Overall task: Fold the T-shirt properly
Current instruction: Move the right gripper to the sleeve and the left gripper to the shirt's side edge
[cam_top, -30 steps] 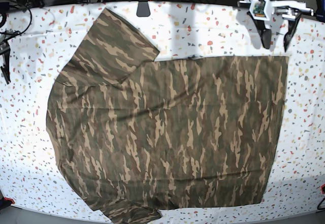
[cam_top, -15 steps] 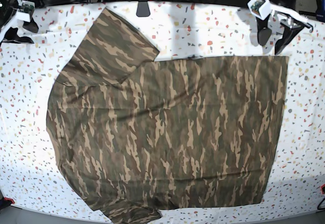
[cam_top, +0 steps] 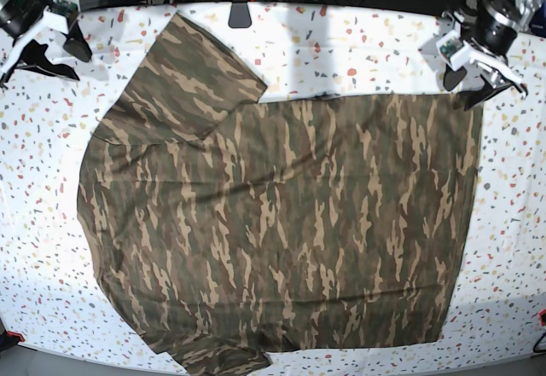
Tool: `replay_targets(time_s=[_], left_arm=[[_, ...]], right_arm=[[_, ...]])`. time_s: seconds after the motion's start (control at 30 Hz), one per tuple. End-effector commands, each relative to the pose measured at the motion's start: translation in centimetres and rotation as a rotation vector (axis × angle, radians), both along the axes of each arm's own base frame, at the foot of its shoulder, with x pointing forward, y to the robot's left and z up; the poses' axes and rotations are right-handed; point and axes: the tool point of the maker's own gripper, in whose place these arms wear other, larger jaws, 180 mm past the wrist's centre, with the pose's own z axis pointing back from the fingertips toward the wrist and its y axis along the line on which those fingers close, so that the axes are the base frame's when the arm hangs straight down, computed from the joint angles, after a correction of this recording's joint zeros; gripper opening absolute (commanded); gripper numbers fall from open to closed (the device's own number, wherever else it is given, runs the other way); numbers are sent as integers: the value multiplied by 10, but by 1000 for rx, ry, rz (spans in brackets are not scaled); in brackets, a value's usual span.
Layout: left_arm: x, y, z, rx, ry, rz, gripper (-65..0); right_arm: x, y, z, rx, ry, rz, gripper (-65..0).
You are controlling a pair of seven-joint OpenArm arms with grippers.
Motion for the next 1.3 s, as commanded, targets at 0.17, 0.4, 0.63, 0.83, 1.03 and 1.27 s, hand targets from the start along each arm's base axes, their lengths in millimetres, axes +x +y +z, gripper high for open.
replay_targets(time_s=[0.17, 0.4, 0.63, 0.83, 1.03, 1.27], left_arm=[[8, 38, -25, 73, 86, -2, -360], [7, 54, -45, 104, 147, -79, -361], [13, 64, -52, 148, 156, -104, -401], [12, 46, -46, 75, 123, -168, -531], [6, 35, -49, 38, 123, -173, -650], [6, 26, -44, 3, 102, -209, -650]], right_arm=[[0, 4, 6, 10, -24, -1, -413], [0, 6, 7, 19, -26, 4, -413], [0, 6, 7, 23, -27, 7, -413], [-6, 35, 22, 185, -73, 89, -413], [-5, 60, 67, 524, -201, 88, -413], [3, 8, -3, 108, 17, -104, -411]])
